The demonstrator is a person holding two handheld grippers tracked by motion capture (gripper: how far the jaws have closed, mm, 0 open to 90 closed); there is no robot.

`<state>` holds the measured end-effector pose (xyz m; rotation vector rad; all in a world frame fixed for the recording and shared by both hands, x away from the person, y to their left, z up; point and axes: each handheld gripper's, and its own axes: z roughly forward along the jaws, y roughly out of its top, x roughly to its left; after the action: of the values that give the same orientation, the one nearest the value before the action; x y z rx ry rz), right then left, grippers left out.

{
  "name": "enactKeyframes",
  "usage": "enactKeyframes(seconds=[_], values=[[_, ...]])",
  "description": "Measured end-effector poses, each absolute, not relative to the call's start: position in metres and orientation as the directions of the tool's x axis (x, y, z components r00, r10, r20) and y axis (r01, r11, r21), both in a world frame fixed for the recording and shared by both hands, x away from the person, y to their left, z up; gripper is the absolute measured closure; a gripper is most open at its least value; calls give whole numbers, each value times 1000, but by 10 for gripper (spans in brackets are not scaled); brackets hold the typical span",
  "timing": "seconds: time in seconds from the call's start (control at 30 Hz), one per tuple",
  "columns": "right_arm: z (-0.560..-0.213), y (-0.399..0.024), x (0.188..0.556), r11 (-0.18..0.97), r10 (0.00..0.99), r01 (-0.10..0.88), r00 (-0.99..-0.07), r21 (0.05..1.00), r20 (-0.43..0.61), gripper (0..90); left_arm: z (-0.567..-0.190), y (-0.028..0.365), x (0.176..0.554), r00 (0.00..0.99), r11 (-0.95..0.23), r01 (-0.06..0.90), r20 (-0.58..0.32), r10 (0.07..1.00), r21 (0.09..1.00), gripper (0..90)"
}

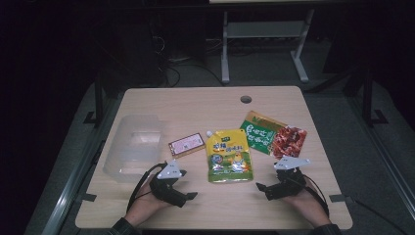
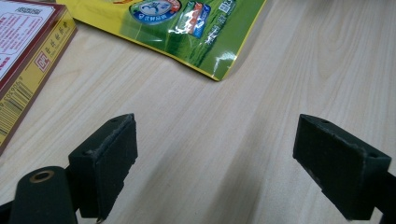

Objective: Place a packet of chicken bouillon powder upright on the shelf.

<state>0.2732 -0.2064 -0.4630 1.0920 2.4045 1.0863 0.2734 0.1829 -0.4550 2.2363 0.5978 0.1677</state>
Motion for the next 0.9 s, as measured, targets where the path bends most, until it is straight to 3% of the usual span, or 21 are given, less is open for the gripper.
enactKeyframes(seconds=[0.13,0.3,0.5,0.7,0.9], values=[[-462,-205,273,436,735,535,-676,723,57,8,-455,182,274,883,-570,359,-70,465,739,133],[-458,-204,275,455,709,538,-701,710,77,135,-455,181,274,882,-567,360,-72,466,741,133],[-451,-199,283,460,680,529,-726,713,100,220,-456,180,276,886,-577,356,-69,458,735,132],[-441,-189,289,469,665,544,-736,696,127,418,-457,181,274,886,-562,353,-75,457,748,135],[-431,-181,297,466,646,517,-753,718,123,494,-455,179,273,888,-560,351,-77,454,751,136]])
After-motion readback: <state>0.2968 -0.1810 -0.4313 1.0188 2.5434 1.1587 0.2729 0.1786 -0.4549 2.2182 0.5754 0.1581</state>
